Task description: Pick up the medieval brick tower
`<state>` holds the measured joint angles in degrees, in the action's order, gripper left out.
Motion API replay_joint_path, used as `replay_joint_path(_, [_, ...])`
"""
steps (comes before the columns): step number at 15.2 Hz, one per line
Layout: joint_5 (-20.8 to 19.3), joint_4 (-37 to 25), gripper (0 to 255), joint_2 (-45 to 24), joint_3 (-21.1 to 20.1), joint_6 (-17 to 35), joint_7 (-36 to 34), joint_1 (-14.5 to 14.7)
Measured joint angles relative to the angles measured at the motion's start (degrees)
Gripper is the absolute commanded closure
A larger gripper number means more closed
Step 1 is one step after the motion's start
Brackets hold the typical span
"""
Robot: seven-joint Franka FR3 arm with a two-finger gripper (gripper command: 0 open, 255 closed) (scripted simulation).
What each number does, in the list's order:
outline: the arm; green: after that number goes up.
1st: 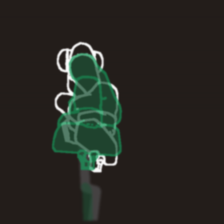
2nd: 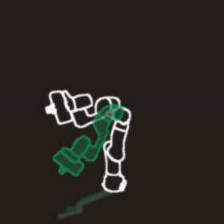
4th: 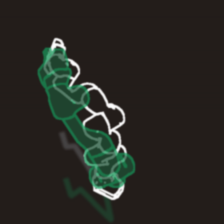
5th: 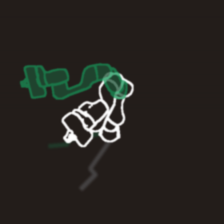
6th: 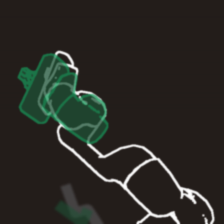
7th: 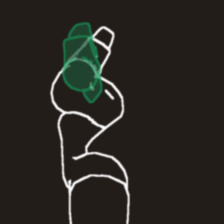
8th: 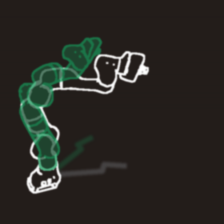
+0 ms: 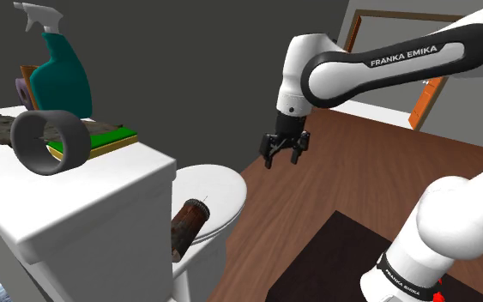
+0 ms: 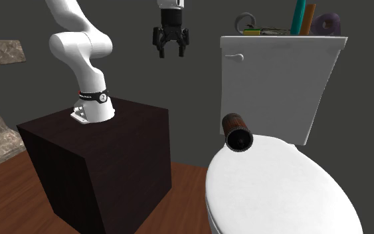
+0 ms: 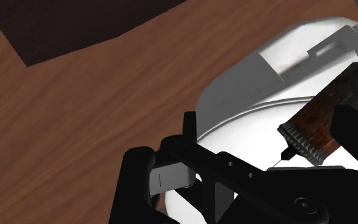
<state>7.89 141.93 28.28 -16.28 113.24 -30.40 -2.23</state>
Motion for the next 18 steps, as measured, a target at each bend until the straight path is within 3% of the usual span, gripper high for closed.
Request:
replay_joint_path(8, [-2.00,-3.20,0,-16.99,-5.91,15.10,-14.71,-2.82])
replay_joint_path(14, [-8.99,-9.70,0,-32.09,-7.25,23.87,-27.55,-3.94])
replay_joint_path(18, [-14.07,-15.01,0,-41.28,-5.82,27.78,-36.17,-2.51])
